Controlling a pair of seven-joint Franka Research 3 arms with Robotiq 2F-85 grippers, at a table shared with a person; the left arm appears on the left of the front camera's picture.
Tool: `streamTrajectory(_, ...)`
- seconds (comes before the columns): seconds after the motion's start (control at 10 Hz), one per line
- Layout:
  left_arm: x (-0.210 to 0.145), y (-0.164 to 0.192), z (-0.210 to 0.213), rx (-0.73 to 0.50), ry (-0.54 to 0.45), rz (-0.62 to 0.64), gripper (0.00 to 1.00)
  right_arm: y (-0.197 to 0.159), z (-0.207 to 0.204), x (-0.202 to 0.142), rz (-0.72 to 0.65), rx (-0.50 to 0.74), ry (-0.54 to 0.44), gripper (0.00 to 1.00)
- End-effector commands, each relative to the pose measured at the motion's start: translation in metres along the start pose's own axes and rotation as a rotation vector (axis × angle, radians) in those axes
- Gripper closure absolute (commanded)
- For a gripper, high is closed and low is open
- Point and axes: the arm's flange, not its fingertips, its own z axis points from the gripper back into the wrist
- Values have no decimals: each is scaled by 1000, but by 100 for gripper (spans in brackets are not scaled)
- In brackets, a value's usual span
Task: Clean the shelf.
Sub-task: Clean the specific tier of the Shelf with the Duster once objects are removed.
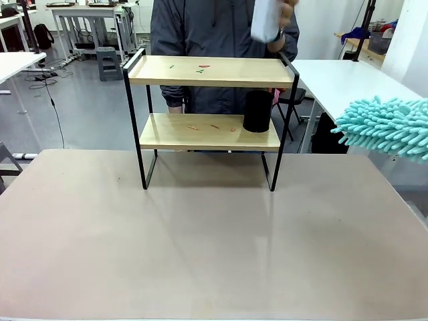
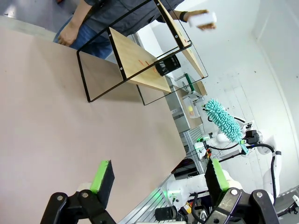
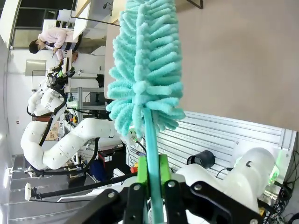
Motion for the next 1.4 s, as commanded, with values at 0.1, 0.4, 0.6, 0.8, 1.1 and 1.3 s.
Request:
streamTrajectory(0.1,1,-1,-1,-15,-10,-22,0,30,4,14,54,-70,-23,88)
streamTrajectory(0.4,1,-1,-1,-15,-10,-22,0,163,-8,60,310,-294,-141,88)
streamTrajectory(0.6,1,-1,-1,-15,-10,-22,0,212,-57,89,422,-406,-125,88)
streamTrajectory(0.8,1,-1,-1,-15,-10,-22,0,219,-46,62,436,-347,-114,88)
streamTrajectory(1.1,1,-1,-1,-15,-10,-22,0,239,-87,86,451,-454,-176,88)
streamTrajectory(1.3,1,-1,-1,-15,-10,-22,0,256,-126,149,454,-478,-206,88)
